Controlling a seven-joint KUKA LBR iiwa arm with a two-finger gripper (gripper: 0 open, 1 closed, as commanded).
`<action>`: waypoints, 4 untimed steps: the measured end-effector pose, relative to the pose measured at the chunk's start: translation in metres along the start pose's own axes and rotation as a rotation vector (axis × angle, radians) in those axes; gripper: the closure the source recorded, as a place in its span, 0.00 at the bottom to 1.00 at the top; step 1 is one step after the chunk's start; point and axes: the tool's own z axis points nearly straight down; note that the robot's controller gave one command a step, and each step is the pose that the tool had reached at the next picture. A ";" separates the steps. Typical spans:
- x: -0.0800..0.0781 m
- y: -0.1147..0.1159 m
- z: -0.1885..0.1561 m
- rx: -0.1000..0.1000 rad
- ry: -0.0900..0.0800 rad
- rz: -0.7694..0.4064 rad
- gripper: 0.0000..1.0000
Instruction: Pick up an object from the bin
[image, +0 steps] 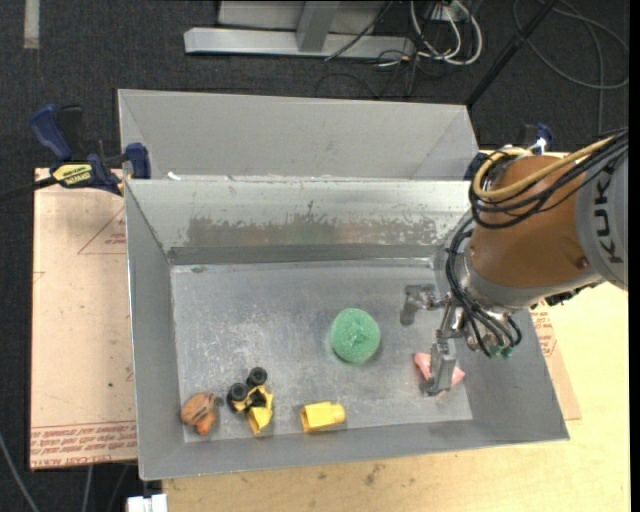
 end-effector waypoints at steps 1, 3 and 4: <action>-0.002 0.000 -0.004 0.001 -0.008 -0.002 0.00; -0.040 0.062 0.035 0.000 -0.012 -0.241 0.00; -0.061 0.060 0.077 0.001 -0.010 -0.373 1.00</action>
Offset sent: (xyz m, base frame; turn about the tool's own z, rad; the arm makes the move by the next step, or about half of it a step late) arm 0.0682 0.0791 -0.0425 -0.1638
